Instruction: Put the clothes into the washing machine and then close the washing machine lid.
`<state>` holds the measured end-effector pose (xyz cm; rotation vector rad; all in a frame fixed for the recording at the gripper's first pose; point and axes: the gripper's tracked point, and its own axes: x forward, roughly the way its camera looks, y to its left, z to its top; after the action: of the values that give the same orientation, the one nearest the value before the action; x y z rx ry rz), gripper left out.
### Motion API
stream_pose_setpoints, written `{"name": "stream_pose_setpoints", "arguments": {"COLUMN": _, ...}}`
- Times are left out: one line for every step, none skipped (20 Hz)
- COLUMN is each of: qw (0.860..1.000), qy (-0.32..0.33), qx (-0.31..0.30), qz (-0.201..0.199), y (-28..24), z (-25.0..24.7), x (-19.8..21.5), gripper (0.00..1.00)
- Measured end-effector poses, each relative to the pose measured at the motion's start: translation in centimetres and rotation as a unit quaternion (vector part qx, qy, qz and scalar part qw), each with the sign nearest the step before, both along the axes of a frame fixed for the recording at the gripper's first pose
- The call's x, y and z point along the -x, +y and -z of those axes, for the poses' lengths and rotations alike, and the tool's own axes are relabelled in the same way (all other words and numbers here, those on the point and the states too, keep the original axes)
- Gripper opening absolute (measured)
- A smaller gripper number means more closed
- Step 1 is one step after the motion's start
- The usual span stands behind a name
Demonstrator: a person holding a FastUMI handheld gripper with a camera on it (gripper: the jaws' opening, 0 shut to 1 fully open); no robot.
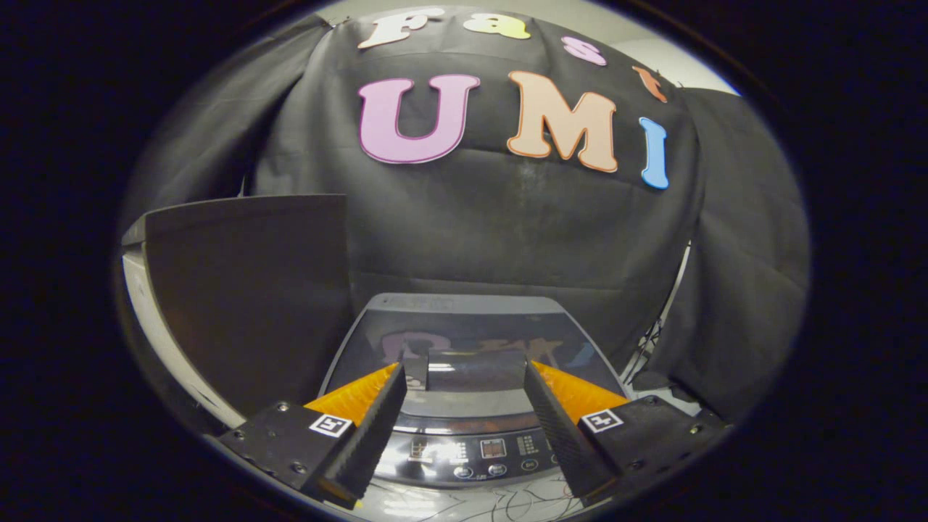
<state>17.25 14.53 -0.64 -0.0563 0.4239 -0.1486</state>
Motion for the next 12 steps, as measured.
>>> {"name": "stream_pose_setpoints", "arguments": {"qw": 1.0, "qy": 0.002, "qx": 0.002, "qz": -0.001, "y": 0.2, "z": -0.1, "x": 0.3, "gripper": 0.99}}
{"name": "stream_pose_setpoints", "arguments": {"qw": 1.0, "qy": -0.001, "qx": 0.002, "qz": -0.004, "y": 0.4, "z": -0.4, "x": 0.6, "gripper": 0.99}}
{"name": "stream_pose_setpoints", "arguments": {"qw": 1.0, "qy": -0.006, "qx": 0.001, "qz": -0.006, "y": 0.7, "z": -0.7, "x": 0.9, "gripper": 0.99}}
{"name": "stream_pose_setpoints", "arguments": {"qw": 1.0, "qy": -0.008, "qx": 0.0, "qz": -0.007, "y": 0.8, "z": -0.9, "x": 1.2, "gripper": 0.99}}
{"name": "stream_pose_setpoints", "arguments": {"qw": 1.0, "qy": -0.007, "qx": 0.002, "qz": -0.01, "y": 0.9, "z": -0.8, "x": 1.6, "gripper": 0.99}}
{"name": "stream_pose_setpoints", "arguments": {"qw": 1.0, "qy": -0.002, "qx": 0.003, "qz": -0.013, "y": 1.1, "z": -0.8, "x": 1.9, "gripper": 0.99}}
{"name": "stream_pose_setpoints", "arguments": {"qw": 1.0, "qy": -0.001, "qx": 0.007, "qz": -0.013, "y": 1.1, "z": -1.0, "x": 2.4, "gripper": 0.99}}
{"name": "stream_pose_setpoints", "arguments": {"qw": 1.0, "qy": -0.003, "qx": 0.006, "qz": -0.013, "y": 1.1, "z": -1.4, "x": 2.9, "gripper": 0.99}}
{"name": "stream_pose_setpoints", "arguments": {"qw": 1.0, "qy": -0.008, "qx": 0.001, "qz": -0.013, "y": 1.0, "z": -2.0, "x": 3.3, "gripper": 0.99}}
{"name": "stream_pose_setpoints", "arguments": {"qw": 1.0, "qy": -0.015, "qx": -0.003, "qz": -0.011, "y": 1.0, "z": -2.6, "x": 3.8, "gripper": 0.99}}
{"name": "stream_pose_setpoints", "arguments": {"qw": 1.0, "qy": -0.022, "qx": -0.006, "qz": -0.009, "y": 1.0, "z": -3.2, "x": 4.5, "gripper": 0.99}}
{"name": "stream_pose_setpoints", "arguments": {"qw": 0.999, "qy": -0.032, "qx": -0.004, "qz": -0.007, "y": 1.1, "z": -4.0, "x": 5.0, "gripper": 0.99}}
